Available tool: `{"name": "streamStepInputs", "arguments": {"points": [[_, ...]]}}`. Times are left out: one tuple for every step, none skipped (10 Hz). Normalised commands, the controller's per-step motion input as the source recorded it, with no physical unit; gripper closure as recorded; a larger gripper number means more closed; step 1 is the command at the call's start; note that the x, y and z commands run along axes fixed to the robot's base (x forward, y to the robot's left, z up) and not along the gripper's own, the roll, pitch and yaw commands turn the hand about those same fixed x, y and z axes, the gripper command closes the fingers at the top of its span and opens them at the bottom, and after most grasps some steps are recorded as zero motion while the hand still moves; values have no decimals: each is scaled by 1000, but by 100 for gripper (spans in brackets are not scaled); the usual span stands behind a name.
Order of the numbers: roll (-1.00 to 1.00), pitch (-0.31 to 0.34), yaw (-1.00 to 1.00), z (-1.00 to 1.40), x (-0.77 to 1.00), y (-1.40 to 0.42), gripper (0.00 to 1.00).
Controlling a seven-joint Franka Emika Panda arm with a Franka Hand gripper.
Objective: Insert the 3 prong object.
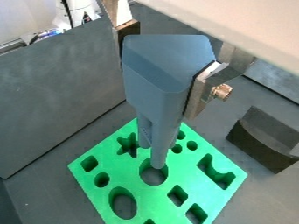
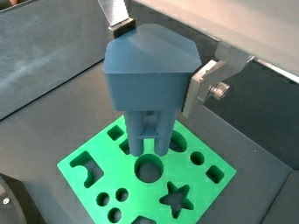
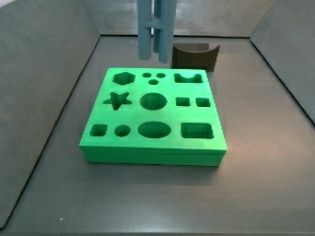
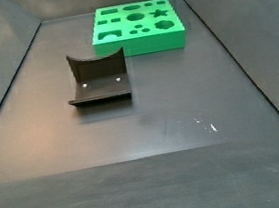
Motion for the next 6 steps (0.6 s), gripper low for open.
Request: {"name": "streamStepInputs", "arguments": {"points": [[0,3,-206,0,0,0,100],[0,0,-540,-91,0,443,100],[-7,-13,-400,-177,0,591,100],[-21,-23,-389,-189,0,600,100],[0,0,-583,-249,6,437,100],[0,-17,-1000,-337,74,34,100]]}}
